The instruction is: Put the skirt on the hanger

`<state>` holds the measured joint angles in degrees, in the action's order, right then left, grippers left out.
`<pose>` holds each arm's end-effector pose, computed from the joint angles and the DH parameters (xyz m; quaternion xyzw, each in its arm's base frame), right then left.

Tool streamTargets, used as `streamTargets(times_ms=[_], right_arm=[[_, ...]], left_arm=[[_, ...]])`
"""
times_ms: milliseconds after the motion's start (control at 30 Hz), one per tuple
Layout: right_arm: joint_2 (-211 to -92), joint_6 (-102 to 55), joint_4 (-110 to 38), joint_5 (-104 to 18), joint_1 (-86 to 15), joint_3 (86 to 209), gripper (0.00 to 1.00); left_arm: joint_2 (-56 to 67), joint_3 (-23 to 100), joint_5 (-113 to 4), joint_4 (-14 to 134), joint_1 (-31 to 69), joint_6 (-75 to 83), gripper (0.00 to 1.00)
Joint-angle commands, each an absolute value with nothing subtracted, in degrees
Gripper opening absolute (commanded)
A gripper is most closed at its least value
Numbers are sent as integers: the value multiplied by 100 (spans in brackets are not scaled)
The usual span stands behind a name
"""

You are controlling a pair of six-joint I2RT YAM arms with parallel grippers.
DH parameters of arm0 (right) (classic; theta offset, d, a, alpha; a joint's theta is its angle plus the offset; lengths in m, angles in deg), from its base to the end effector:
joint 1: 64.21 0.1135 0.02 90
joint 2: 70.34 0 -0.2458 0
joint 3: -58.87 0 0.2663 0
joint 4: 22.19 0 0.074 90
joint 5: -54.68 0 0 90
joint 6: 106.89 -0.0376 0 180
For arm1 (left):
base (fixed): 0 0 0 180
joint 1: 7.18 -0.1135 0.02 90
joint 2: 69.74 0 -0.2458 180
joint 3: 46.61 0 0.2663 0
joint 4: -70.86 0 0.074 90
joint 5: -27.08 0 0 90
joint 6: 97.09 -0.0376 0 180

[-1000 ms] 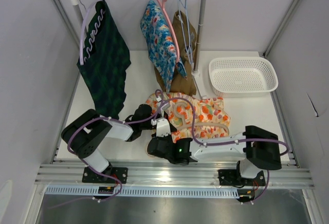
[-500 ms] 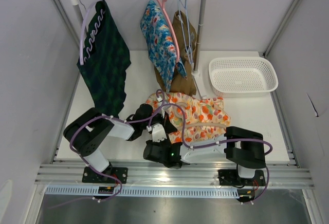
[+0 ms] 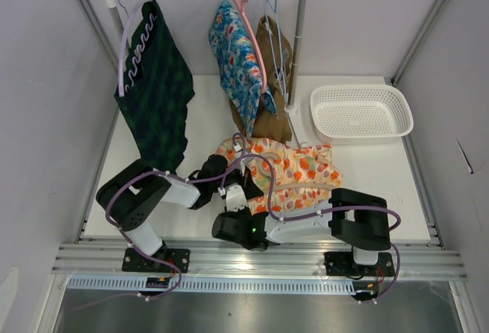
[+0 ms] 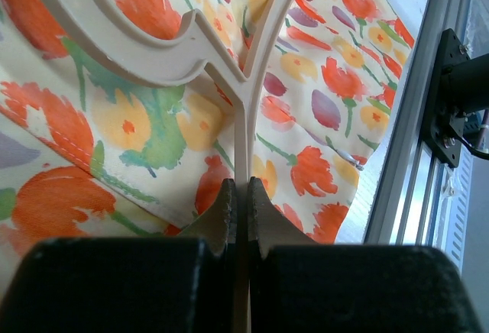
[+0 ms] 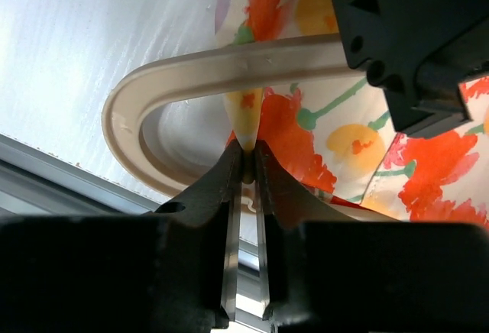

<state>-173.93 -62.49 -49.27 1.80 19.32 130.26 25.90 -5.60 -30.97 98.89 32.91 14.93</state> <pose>0.0627 0.3514 0.1211 -0.2173 0.8919 0.0949 0.3850 0.2113 -0.2039 0.0935 0.2713 0.7851 -0.4612 0.3120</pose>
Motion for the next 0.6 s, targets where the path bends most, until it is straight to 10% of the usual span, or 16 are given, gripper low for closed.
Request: streamTargets(times_ms=[0, 567], right_arm=[[-17161, -6374, -5243, 546, 1947, 13245, 12], [-16053, -6242, -5893, 493, 1859, 13429, 8]], left_arm=[[2686, -458, -3075, 9844, 3246, 1277, 0], [2571, -344, -3207, 9633, 3263, 1154, 0]])
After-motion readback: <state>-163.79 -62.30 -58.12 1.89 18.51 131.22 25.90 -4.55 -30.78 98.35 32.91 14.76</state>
